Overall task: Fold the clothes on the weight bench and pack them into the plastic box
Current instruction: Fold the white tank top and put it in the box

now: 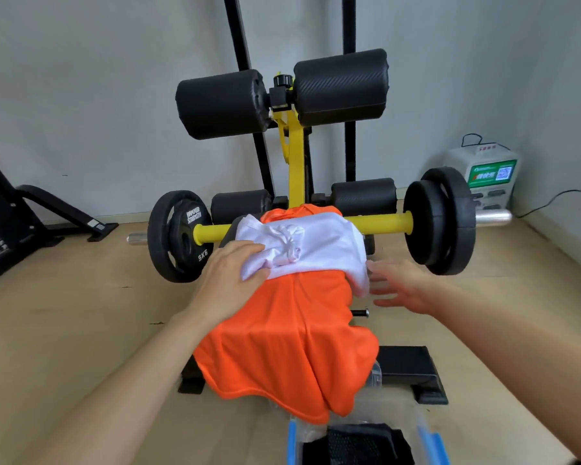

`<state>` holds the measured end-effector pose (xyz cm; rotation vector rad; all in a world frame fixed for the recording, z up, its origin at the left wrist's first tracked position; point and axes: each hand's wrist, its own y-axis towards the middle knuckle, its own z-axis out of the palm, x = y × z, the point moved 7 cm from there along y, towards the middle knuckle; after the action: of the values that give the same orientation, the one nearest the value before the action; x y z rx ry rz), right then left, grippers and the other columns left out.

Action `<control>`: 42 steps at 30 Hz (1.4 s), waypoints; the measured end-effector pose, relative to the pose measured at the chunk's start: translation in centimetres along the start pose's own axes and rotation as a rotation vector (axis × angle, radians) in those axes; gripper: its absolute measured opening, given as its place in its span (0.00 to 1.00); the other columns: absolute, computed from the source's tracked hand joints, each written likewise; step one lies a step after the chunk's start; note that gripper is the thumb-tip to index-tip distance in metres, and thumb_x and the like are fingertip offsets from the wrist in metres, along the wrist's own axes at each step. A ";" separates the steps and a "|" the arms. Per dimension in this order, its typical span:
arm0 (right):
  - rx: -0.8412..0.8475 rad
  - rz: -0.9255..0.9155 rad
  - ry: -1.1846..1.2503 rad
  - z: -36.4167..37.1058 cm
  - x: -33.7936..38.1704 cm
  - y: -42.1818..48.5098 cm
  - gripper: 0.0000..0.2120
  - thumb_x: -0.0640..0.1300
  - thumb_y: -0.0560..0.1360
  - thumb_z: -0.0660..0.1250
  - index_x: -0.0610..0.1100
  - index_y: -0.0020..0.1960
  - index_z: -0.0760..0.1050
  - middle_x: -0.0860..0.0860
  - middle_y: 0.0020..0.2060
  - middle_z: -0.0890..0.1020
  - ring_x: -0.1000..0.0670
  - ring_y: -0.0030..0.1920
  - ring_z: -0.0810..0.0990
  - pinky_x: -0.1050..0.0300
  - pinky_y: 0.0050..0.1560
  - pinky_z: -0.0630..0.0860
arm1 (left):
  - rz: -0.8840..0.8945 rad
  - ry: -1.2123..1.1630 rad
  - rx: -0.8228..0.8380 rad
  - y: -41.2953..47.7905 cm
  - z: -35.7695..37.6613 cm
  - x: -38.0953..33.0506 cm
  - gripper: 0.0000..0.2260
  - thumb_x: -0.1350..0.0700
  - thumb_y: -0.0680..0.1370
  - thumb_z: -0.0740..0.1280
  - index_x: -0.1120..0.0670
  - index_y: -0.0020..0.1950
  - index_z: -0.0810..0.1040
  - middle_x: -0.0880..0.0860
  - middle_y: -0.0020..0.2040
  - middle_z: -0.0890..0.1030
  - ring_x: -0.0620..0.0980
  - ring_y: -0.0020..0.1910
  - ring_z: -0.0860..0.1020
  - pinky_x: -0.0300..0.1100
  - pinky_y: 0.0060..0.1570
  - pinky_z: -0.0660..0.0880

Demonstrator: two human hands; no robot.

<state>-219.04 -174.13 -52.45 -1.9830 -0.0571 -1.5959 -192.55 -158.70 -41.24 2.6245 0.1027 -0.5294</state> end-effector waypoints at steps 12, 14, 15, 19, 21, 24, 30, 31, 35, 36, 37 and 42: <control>0.093 0.192 0.509 1.8 -3.3 2.4 0.15 0.41 0.78 0.69 0.39 0.64 0.76 0.42 0.54 0.81 0.41 0.53 0.82 0.48 0.41 0.83 | 0.067 0.068 0.000 -0.2 0.0 0.2 0.12 0.47 0.74 0.67 0.46 0.55 0.83 0.45 0.53 0.83 0.50 0.52 0.79 0.44 0.50 0.72; 0.044 0.181 0.592 1.1 -3.0 2.2 0.15 0.38 0.78 0.68 0.38 0.64 0.75 0.41 0.56 0.80 0.43 0.50 0.82 0.50 0.37 0.83 | 0.075 0.073 0.002 -0.2 0.1 0.3 0.09 0.50 0.76 0.69 0.47 0.55 0.84 0.45 0.55 0.82 0.49 0.53 0.78 0.43 0.51 0.70; 0.026 0.175 0.628 0.7 -2.8 2.0 0.14 0.36 0.78 0.67 0.38 0.63 0.75 0.42 0.56 0.80 0.44 0.49 0.82 0.51 0.38 0.83 | 0.080 0.072 0.000 -0.3 0.1 0.3 0.08 0.52 0.77 0.71 0.48 0.55 0.84 0.45 0.55 0.82 0.49 0.53 0.78 0.42 0.51 0.69; -0.005 0.122 0.751 -0.9 -1.5 0.8 0.06 0.31 0.79 0.63 0.37 0.52 0.77 0.42 0.49 0.82 0.46 0.47 0.82 0.52 0.41 0.84 | 0.103 0.059 -0.025 -0.4 -0.1 -0.2 0.09 0.52 0.76 0.70 0.50 0.55 0.84 0.44 0.54 0.82 0.44 0.52 0.76 0.42 0.52 0.68; -0.039 0.074 0.785 -1.4 -0.2 0.1 0.06 0.31 0.80 0.62 0.38 0.49 0.77 0.42 0.48 0.82 0.46 0.46 0.81 0.51 0.42 0.84 | 0.107 0.056 -0.034 -0.4 -0.2 -0.3 0.12 0.50 0.74 0.68 0.50 0.55 0.84 0.44 0.53 0.82 0.44 0.51 0.75 0.41 0.51 0.68; -0.141 -0.057 0.726 -2.3 2.4 -0.9 0.08 0.33 0.81 0.61 0.39 0.49 0.77 0.44 0.45 0.82 0.46 0.44 0.81 0.52 0.40 0.79 | 0.111 0.060 -0.041 -0.5 -0.1 -0.4 0.11 0.52 0.74 0.67 0.50 0.55 0.84 0.42 0.52 0.82 0.45 0.51 0.75 0.37 0.52 0.67; -0.323 -0.483 0.395 -1.3 10.5 -2.8 0.07 0.35 0.74 0.67 0.41 0.50 0.81 0.45 0.46 0.84 0.47 0.46 0.83 0.54 0.42 0.79 | 0.150 0.039 -0.025 -0.1 0.2 -0.1 0.09 0.53 0.75 0.67 0.50 0.53 0.84 0.40 0.51 0.82 0.47 0.54 0.79 0.38 0.57 0.70; -0.313 -0.567 0.301 -0.1 12.0 -3.5 0.07 0.35 0.74 0.67 0.42 0.48 0.82 0.48 0.43 0.84 0.52 0.43 0.82 0.57 0.42 0.79 | 0.137 0.018 -0.027 -0.1 0.1 -0.1 0.09 0.51 0.76 0.67 0.49 0.53 0.84 0.40 0.51 0.82 0.46 0.54 0.79 0.38 0.57 0.70; -0.061 -0.859 -0.150 7.1 15.5 -5.9 0.07 0.36 0.73 0.71 0.45 0.49 0.82 0.53 0.41 0.83 0.61 0.40 0.80 0.69 0.43 0.74 | 0.037 0.036 -0.068 0.0 -0.1 -0.1 0.15 0.40 0.72 0.65 0.45 0.51 0.84 0.41 0.49 0.83 0.48 0.52 0.76 0.39 0.54 0.71; 0.024 -0.872 -0.268 8.5 15.2 -5.8 0.12 0.37 0.72 0.72 0.46 0.55 0.80 0.53 0.45 0.84 0.61 0.46 0.81 0.69 0.48 0.74 | 0.024 0.091 -0.081 0.1 -0.1 -0.1 0.15 0.38 0.71 0.65 0.45 0.49 0.83 0.41 0.47 0.82 0.49 0.52 0.76 0.43 0.52 0.72; 0.068 -0.876 -0.362 9.2 14.5 -5.6 0.19 0.38 0.71 0.74 0.47 0.61 0.78 0.53 0.50 0.84 0.60 0.52 0.81 0.70 0.52 0.74 | 0.020 0.147 -0.090 0.3 -0.1 -0.4 0.15 0.36 0.70 0.65 0.44 0.47 0.82 0.40 0.44 0.81 0.49 0.51 0.75 0.45 0.50 0.71; -0.076 -0.917 -0.573 7.7 12.0 -5.0 0.27 0.50 0.67 0.76 0.45 0.63 0.76 0.52 0.55 0.81 0.54 0.55 0.78 0.59 0.53 0.74 | 0.044 0.240 -0.119 1.4 0.7 -2.2 0.15 0.30 0.70 0.66 0.41 0.40 0.78 0.38 0.37 0.75 0.48 0.45 0.71 0.44 0.43 0.60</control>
<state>-210.84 -170.30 -40.41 -2.5921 -1.2978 -1.4191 -194.60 -160.24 -40.42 2.5562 0.1468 -0.1853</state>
